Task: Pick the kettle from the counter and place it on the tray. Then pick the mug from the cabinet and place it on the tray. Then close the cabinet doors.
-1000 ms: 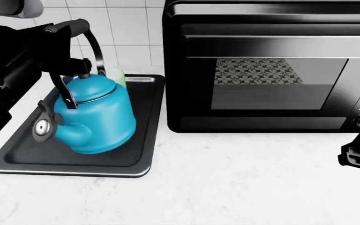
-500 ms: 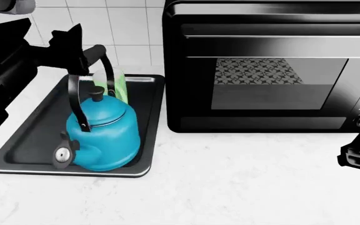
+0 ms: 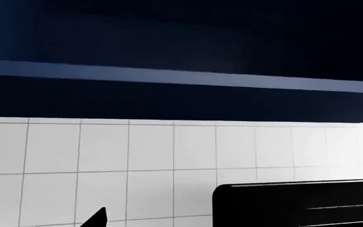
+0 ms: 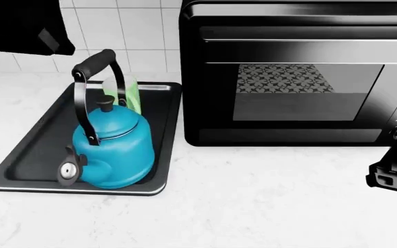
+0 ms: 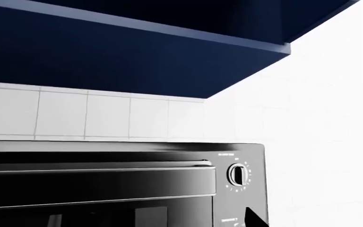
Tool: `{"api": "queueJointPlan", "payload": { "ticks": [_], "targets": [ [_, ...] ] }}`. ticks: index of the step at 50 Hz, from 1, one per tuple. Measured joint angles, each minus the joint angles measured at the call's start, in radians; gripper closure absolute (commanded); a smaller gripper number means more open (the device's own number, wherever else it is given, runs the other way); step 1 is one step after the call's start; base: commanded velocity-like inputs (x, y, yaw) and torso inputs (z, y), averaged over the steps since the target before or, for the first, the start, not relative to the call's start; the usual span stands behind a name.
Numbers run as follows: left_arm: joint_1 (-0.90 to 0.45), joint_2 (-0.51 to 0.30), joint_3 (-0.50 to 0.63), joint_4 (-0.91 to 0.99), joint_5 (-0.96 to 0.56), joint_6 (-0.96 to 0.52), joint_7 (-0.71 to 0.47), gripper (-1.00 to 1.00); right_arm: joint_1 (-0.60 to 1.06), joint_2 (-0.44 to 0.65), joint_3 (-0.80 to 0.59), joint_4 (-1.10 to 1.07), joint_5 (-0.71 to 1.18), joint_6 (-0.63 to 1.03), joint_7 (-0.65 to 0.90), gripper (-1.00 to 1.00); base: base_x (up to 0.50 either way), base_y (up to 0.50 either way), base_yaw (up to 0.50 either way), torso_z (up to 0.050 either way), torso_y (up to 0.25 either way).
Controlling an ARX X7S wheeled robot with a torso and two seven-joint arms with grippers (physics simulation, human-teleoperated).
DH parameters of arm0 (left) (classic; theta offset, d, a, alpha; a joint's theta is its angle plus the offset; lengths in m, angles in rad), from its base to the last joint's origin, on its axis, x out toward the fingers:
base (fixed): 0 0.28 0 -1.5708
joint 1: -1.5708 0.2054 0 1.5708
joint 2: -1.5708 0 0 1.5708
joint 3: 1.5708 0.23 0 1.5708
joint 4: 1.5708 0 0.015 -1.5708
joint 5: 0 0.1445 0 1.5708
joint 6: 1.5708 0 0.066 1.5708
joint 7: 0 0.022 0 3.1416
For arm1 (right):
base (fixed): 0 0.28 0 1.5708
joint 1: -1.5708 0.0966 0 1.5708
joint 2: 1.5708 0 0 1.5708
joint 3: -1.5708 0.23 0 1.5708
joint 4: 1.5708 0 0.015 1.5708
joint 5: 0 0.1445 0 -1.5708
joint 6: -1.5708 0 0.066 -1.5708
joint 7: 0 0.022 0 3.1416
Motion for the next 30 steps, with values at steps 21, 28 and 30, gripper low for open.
{"api": "queueJointPlan", "payload": {
  "ticks": [21, 28, 30],
  "targets": [
    [0.546, -0.245, 0.034, 0.315, 0.394, 0.637, -0.174, -1.00, -0.079, -0.072, -0.027, -0.014, -0.100, -0.029, 0.062, -1.00, 0.00, 0.00, 0.00, 0.000, 0.000],
    [0.600, -0.322, 0.154, 0.338, 0.513, 0.804, -0.242, -1.00, -0.107, -0.083, -0.029, -0.020, -0.131, -0.032, 0.077, -1.00, 0.00, 0.00, 0.00, 0.000, 0.000],
    [0.608, -0.335, 0.180, 0.342, 0.538, 0.836, -0.255, -1.00, -0.116, -0.086, -0.027, -0.020, -0.139, -0.034, 0.081, -1.00, 0.00, 0.00, 0.00, 0.000, 0.000]
  ]
}}
